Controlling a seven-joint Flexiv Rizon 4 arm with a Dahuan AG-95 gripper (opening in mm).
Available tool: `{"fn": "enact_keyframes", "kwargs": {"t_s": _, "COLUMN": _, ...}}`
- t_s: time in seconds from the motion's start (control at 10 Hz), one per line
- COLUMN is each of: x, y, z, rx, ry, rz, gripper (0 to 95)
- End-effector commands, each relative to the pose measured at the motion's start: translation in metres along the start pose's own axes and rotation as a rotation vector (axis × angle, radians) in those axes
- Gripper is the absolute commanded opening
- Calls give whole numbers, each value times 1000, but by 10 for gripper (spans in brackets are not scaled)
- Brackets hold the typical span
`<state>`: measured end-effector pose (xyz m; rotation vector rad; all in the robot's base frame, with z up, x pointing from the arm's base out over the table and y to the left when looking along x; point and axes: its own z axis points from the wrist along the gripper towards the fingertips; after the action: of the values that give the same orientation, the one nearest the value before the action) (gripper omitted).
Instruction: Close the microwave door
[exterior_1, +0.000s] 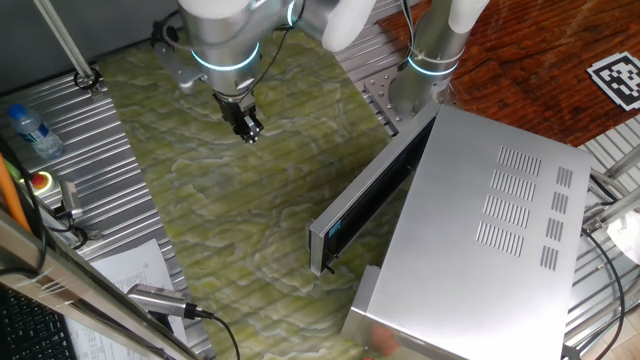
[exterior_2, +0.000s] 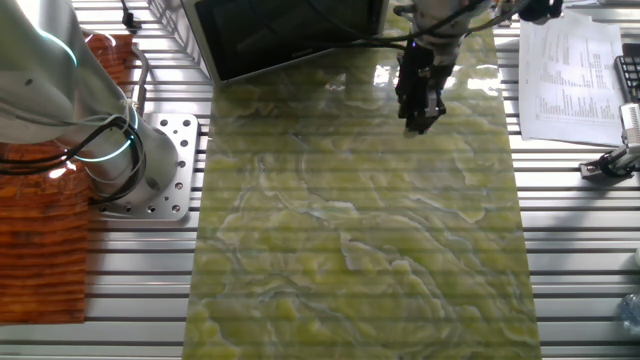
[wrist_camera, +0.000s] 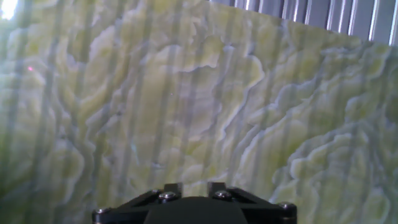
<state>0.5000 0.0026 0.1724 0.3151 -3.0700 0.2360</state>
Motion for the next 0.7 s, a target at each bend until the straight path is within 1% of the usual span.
{"fn": "enact_keyframes", "kwargs": {"t_s": 0.1, "x": -3, "y": 3, "z": -5, "rx": -152, "ry": -25, "rz": -26, "gripper": 0}}
{"fn": "enact_keyframes", "kwargs": {"t_s": 0.2, "x": -5, "y": 5, "z": -9, "rx": -178, "ry": -24, "rz": -31, "gripper": 0}}
{"fn": "enact_keyframes", "kwargs": {"t_s": 0.3, "x": -6, "y": 6, "z": -11, "rx": -184, "ry": -22, "rz": -33, "gripper": 0}}
{"fn": "enact_keyframes", "kwargs": {"t_s": 0.4, "x": -7, "y": 8, "z": -12, "rx": -209, "ry": -22, "rz": -41, "gripper": 0}}
{"fn": "enact_keyframes", "kwargs": {"t_s": 0.5, "x": -8, "y": 9, "z": -14, "rx": -253, "ry": -32, "rz": -48, "gripper": 0}}
{"fn": "enact_keyframes", "kwargs": {"t_s": 0.6, "x": -9, "y": 10, "z": -15, "rx": -283, "ry": -40, "rz": -54, "gripper": 0}}
{"fn": "enact_keyframes", "kwargs": {"t_s": 0.7, "x": -10, "y": 11, "z": -16, "rx": -296, "ry": -43, "rz": -56, "gripper": 0}}
